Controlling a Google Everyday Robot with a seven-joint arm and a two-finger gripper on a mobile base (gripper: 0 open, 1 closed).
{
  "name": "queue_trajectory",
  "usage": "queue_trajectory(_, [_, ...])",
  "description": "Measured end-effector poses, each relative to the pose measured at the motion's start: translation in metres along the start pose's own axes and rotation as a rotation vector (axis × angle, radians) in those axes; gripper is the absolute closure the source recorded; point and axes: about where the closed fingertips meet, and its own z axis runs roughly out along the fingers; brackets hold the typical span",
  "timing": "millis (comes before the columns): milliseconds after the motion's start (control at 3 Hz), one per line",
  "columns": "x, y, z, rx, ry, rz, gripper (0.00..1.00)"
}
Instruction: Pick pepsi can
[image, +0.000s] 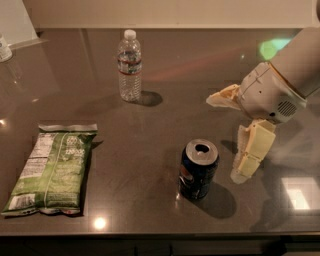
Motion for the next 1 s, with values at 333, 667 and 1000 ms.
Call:
queue_trajectory(333, [-0.041,0.059,0.042,-0.090,-0.229,-0.157,0.00])
queue_trajectory(667, [-0.040,0.058,0.041,-0.088,-0.226,-0.155,0.00])
queue_trajectory(1000, [-0.027,0.035,0.026,-0.051,-0.138,-0.098,0.00])
